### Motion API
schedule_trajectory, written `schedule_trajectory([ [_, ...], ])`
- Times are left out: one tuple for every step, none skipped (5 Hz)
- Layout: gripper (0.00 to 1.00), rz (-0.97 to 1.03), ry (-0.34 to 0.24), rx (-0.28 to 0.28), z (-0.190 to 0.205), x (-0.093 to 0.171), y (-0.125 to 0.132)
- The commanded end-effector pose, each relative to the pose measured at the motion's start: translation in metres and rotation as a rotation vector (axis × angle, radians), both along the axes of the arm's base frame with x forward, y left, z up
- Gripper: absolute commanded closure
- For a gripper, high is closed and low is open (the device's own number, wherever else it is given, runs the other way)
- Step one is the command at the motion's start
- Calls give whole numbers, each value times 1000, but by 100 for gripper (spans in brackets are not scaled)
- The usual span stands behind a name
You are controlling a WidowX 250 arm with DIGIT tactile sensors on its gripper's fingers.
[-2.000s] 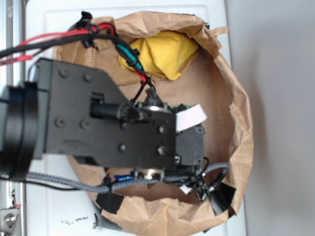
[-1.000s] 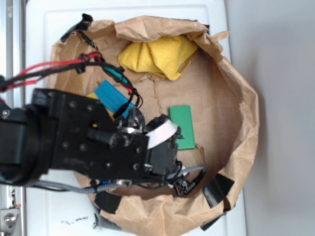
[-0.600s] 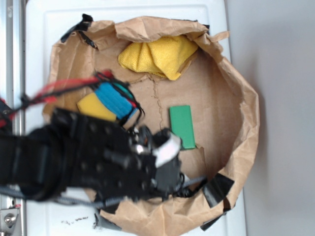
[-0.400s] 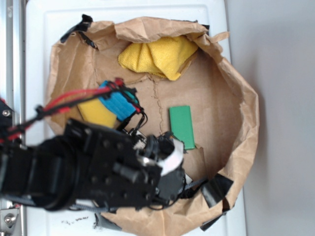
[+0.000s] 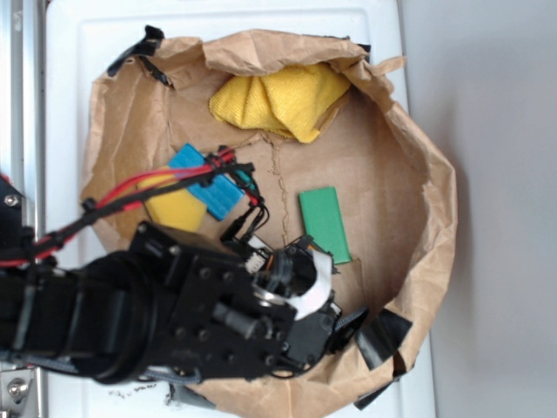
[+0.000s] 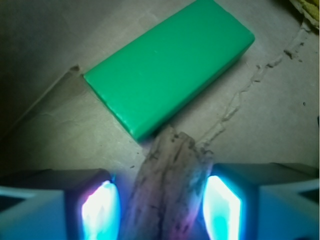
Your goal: Grab the wood chip.
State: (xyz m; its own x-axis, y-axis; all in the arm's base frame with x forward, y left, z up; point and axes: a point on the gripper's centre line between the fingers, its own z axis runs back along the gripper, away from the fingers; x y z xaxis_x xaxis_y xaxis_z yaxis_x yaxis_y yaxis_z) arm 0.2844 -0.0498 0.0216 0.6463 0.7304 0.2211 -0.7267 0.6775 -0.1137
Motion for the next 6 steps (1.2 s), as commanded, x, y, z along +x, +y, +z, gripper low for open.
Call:
schedule_trajectory([
  [100,4,-14,-65,39,17,8],
  [100,-29,-8,-75,68,20,28],
  [100,-29,-63,-28,99,10,50],
  [100,-38,-82,-23,121,0,62],
  [100,-82,-67,-43,149,-14,75],
  [6,-87,-149,81,149,-21,69],
])
